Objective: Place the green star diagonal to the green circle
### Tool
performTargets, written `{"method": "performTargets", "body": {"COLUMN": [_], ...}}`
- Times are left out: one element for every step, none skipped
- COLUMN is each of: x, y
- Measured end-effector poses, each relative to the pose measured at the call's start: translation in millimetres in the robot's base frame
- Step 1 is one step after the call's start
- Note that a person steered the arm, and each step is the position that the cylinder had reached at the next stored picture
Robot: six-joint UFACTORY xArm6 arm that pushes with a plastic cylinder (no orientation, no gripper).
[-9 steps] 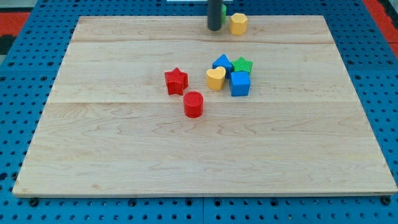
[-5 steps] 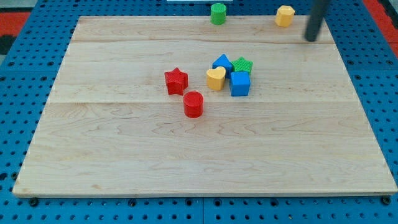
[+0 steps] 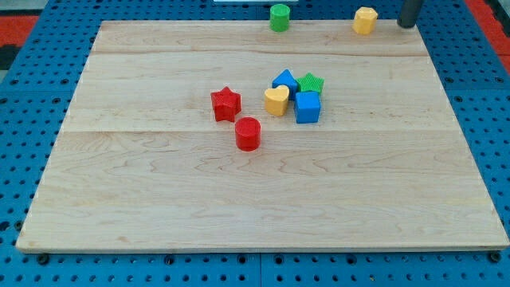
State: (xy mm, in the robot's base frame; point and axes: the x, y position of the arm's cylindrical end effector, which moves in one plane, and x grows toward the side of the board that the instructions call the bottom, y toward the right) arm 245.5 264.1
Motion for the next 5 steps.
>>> {"method": "performTargets", "body": {"x": [100.9, 163.2, 137.1, 131.8, 131.8], "y": [4.7, -55.1, -130.7, -144.7, -144.0]}}
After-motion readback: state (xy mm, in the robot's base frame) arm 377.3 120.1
